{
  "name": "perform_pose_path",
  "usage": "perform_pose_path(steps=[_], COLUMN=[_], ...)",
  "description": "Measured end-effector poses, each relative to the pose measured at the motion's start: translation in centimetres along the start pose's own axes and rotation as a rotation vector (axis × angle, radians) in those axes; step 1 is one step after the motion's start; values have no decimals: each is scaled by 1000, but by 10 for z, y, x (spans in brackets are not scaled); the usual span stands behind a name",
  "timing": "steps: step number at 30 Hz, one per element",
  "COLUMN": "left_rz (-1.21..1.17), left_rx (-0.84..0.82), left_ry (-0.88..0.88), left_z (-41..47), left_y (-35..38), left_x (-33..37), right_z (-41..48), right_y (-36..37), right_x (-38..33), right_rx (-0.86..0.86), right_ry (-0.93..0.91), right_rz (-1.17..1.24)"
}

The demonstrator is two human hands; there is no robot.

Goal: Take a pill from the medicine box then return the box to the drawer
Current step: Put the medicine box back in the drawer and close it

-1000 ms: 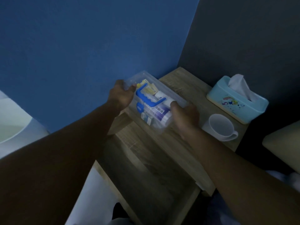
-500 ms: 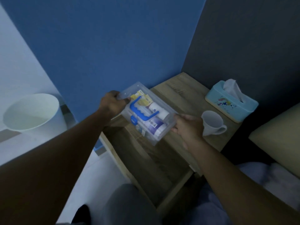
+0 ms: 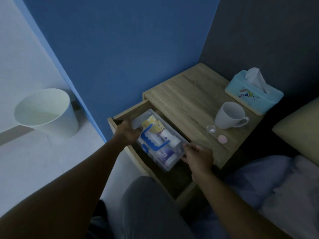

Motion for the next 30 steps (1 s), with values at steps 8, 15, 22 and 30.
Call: perform_pose_path(steps=[8,15,22,30], left_rz=[-44,6,14,238], left_rx=[-53,-66,-42,-80], left_ry=[19,-28,-64,120], left_z=[28,47,53,36], left_y=[35,55,61,58], left_x=[-25,-40,-40,-29], right_z=[25,47,60,40], right_y=[10,15,17,4], right_x=[40,61,66,22], right_rx=[91,120,127,-24], right_ry=[178,214,165,-118], right_rz=[130,96,48,-618])
Point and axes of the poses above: each hand's wrist, its own z-axis towards the middle knuckle, its own y-axis out of the palm, x = y × z, the point moved 4 cm from there along z, towards the middle knuckle, and after that the axes turned 4 degrees about -x, right-handed, at the moved point
